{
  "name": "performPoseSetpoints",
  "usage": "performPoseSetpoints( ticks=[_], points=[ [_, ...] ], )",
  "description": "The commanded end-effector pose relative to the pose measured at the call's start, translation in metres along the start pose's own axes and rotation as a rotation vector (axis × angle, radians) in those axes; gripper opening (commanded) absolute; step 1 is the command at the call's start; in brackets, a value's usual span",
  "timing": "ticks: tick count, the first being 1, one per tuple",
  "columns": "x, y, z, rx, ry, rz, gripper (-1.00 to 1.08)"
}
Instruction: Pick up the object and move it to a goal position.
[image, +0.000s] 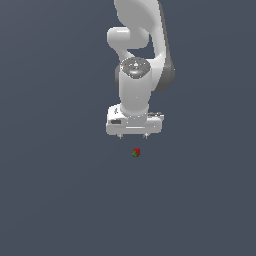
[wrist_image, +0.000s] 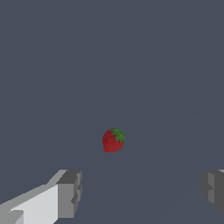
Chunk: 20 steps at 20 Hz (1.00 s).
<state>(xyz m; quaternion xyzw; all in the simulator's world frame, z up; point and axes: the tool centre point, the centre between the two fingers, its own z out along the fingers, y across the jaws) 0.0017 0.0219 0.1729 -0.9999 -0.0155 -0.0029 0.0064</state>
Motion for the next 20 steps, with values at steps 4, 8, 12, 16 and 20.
performPoseSetpoints(
  ticks=[4,8,12,16,20],
  points=[
    [-0.001,-0.002,0.001,0.005,-0.002,0.005,1.0],
    [-0.003,-0.012,0.005,0.027,-0.012,0.02,1.0],
    [-0.005,-0.018,0.006,0.039,-0.018,0.019,1.0],
    [-0.004,-0.017,0.006,0.038,-0.017,0.019,1.0],
    [-0.004,-0.017,0.008,0.037,-0.017,0.042,1.0]
  ],
)
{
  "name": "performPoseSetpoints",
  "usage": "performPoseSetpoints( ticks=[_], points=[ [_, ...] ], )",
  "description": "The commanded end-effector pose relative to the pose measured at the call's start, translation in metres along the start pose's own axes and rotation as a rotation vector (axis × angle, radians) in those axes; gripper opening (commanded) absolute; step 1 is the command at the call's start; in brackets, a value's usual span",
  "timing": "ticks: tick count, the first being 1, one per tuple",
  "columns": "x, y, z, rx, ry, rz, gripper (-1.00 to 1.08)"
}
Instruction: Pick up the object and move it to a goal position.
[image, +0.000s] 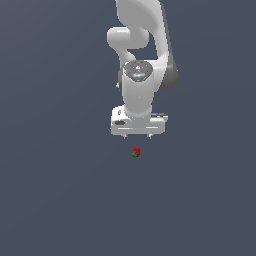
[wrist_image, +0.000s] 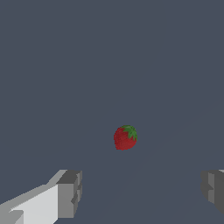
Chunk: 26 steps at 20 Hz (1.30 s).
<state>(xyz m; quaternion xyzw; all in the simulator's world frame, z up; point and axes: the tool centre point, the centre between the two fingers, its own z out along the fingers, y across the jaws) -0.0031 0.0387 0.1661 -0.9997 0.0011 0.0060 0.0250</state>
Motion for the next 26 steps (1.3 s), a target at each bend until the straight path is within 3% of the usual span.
performPoseSetpoints(
  ticks=[1,11,26],
  points=[
    [0.0,0.0,0.002,0.0,0.0,0.018,1.0],
    [0.0,-0.001,0.014,0.0,-0.001,0.172,1.0],
    [0.001,-0.002,0.046,-0.009,0.003,0.569,1.0]
  ],
)
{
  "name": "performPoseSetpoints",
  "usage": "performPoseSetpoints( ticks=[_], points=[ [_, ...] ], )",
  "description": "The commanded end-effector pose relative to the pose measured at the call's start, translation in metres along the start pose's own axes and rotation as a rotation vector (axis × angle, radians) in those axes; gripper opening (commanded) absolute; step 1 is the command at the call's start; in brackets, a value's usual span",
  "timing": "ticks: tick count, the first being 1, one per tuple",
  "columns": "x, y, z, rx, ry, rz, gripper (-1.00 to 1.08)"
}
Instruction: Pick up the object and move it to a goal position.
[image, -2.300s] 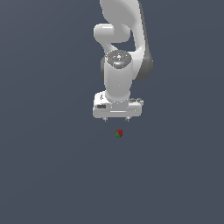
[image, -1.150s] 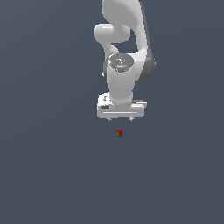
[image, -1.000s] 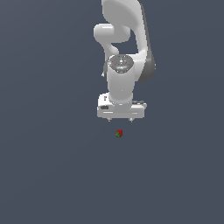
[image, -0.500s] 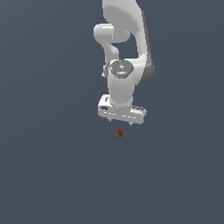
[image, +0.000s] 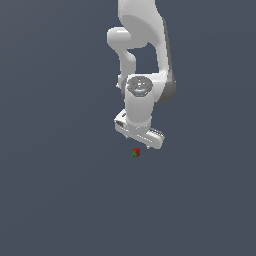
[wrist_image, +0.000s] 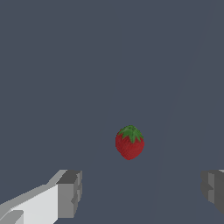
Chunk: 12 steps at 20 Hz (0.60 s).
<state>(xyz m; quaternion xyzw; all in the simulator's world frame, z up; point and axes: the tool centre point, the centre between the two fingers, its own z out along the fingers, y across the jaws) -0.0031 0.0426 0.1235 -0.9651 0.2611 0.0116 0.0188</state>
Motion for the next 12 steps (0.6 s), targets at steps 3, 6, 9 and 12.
performPoseSetpoints(
  ticks=[3,6,9,12],
  points=[
    [0.0,0.0,0.01,-0.003,0.004,0.124,1.0],
    [0.0,0.001,0.016,-0.006,0.007,0.206,1.0],
    [0.0,0.001,0.022,-0.008,0.011,0.287,1.0],
    [0.0,0.001,0.028,-0.011,0.015,0.368,1.0]
  ],
)
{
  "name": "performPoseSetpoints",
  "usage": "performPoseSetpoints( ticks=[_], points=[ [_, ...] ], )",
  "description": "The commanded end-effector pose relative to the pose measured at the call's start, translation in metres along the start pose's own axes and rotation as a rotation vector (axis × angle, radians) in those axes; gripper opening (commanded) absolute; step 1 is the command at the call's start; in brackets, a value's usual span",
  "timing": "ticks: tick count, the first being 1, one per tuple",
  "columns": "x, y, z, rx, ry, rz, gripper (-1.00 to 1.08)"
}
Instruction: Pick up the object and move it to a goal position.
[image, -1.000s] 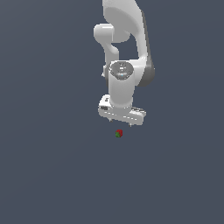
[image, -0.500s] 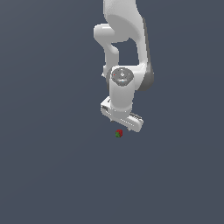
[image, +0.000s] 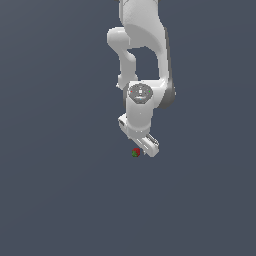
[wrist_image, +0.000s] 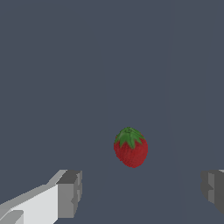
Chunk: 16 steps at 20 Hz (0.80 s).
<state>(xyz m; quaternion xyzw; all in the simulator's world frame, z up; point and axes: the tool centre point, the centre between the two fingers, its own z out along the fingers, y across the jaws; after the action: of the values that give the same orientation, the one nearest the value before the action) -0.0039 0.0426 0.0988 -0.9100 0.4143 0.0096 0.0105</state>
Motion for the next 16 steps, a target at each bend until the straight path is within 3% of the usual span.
performPoseSetpoints(
  ticks=[1,16],
  points=[
    [0.0,0.0,0.005,-0.002,0.004,0.069,1.0],
    [0.001,0.003,0.024,-0.006,0.026,0.348,1.0]
  ],
)
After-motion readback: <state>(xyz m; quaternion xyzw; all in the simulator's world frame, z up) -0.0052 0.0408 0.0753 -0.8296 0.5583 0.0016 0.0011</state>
